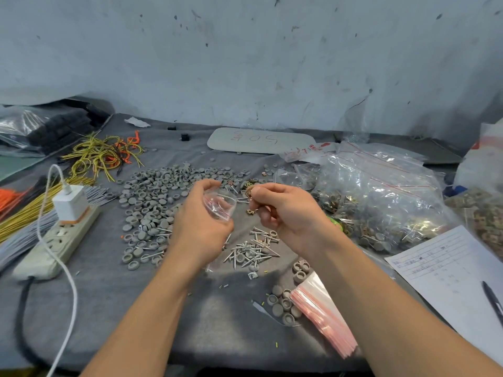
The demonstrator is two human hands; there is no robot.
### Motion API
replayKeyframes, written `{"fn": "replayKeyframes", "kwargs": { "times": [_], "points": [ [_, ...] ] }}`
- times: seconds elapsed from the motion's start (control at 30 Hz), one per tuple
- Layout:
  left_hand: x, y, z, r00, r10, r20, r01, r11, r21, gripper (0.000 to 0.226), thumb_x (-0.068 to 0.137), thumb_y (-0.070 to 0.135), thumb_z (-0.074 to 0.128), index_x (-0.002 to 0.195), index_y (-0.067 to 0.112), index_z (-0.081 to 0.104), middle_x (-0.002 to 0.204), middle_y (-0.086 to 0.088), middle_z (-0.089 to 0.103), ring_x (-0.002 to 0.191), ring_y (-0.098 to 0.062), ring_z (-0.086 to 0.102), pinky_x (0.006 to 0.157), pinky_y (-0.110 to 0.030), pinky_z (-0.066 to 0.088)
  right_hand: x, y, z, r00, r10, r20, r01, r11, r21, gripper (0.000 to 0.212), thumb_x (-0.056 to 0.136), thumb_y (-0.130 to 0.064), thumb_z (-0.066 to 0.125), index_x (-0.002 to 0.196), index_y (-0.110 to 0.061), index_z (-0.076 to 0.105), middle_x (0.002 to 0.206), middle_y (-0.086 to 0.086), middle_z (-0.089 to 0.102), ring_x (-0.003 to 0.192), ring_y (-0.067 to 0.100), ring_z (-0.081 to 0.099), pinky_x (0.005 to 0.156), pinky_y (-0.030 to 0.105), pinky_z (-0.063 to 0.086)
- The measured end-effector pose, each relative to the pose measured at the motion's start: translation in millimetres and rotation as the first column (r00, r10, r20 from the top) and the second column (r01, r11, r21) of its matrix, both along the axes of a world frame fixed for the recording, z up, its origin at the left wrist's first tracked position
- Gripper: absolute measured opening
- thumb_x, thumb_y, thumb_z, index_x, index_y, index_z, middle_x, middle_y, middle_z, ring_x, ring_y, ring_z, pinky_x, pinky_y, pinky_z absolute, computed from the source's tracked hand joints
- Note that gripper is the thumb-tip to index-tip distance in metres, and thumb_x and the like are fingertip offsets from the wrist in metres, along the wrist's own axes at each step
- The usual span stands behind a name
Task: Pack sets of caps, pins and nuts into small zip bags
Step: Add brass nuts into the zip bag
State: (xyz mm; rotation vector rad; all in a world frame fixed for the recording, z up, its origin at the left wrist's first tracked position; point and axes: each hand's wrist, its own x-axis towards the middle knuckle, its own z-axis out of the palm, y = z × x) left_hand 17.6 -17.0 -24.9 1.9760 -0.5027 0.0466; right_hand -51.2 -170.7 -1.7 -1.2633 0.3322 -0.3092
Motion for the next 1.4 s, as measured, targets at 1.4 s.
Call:
{"fn": "replayKeyframes", "kwargs": {
  "times": [1.4],
  "points": [
    [-11, -9, 1, 0.982, -0.186, -0.033, 0.188, 0.979, 0.072, 0.053, 0.071, 0.009, 0.088, 0.102, 0.042, 0.06, 0.087, 0.013, 0.072, 0.07, 0.002, 0.067, 0.049, -0.013, 0.045, -20, -8, 14, 0.995, 0.099, 0.016, -0.098, 0.992, -0.08, 0.019, 0.088, -0.002, 0.075, 0.074, -0.012, 0.082, 0.071, 0.009, 0.072, 0.056, 0.012, 0.059, 0.054, 0.018, 0.051]
  ]
}}
